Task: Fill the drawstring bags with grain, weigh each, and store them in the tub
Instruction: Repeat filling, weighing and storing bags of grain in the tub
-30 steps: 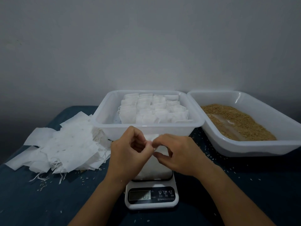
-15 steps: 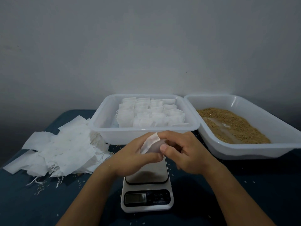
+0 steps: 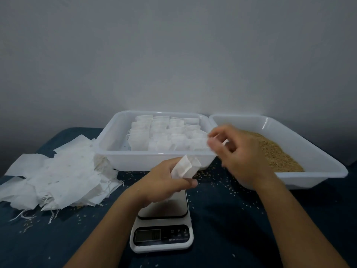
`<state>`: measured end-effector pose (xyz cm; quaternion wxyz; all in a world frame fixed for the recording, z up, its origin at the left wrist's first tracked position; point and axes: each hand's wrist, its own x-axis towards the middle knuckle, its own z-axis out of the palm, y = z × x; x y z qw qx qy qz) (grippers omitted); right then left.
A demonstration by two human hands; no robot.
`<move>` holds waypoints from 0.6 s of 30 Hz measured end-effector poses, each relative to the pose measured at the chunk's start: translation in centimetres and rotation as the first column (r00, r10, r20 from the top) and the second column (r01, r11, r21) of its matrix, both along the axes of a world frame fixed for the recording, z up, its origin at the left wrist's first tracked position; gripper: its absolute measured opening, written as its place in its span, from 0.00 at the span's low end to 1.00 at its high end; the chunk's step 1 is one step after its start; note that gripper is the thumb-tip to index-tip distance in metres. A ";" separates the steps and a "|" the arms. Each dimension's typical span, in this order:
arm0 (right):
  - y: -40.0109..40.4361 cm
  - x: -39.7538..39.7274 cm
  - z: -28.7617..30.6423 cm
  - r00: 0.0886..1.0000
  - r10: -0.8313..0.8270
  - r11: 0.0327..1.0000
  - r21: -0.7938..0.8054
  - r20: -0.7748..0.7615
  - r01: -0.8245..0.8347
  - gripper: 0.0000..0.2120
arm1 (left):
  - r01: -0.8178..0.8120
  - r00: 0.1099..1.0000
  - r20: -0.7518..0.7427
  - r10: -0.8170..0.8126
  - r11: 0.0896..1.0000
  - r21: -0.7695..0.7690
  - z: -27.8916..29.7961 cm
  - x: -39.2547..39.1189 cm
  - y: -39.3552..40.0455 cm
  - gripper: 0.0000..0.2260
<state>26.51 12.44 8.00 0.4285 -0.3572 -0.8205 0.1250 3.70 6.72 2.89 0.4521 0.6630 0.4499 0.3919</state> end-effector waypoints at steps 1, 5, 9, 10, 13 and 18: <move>1.6 1.2 -0.1 0.984 -0.175 0.984 0.016 -0.024 0.175 0.07 | -0.031 0.999 -0.003 0.031 0.999 0.011 -0.4 0.1 0.0 0.08; 8.8 7.8 -1.0 0.714 -0.595 0.718 -0.156 0.370 0.679 0.18 | -0.131 0.989 -0.059 0.135 0.990 0.056 -1.7 0.5 -0.2 0.15; 11.3 10.1 -3.0 0.503 -0.395 0.621 -0.180 0.769 0.763 0.15 | -0.232 0.965 -0.082 0.249 0.956 0.180 -2.1 0.9 -0.2 0.12; 11.5 10.1 -3.4 0.496 -0.358 0.617 -0.199 0.791 0.762 0.13 | -0.258 0.956 -0.086 0.281 0.943 0.211 -2.2 0.9 -0.2 0.11; 11.8 9.7 -3.7 0.449 -0.311 0.603 -0.191 0.838 0.775 0.14 | -0.314 0.932 -0.100 0.349 0.914 0.258 -2.4 0.7 -0.4 0.11; 11.4 9.3 -2.8 0.430 -0.337 0.598 -0.162 0.838 0.785 0.17 | -0.322 0.930 -0.097 0.353 0.915 0.245 -2.7 0.3 -0.7 0.10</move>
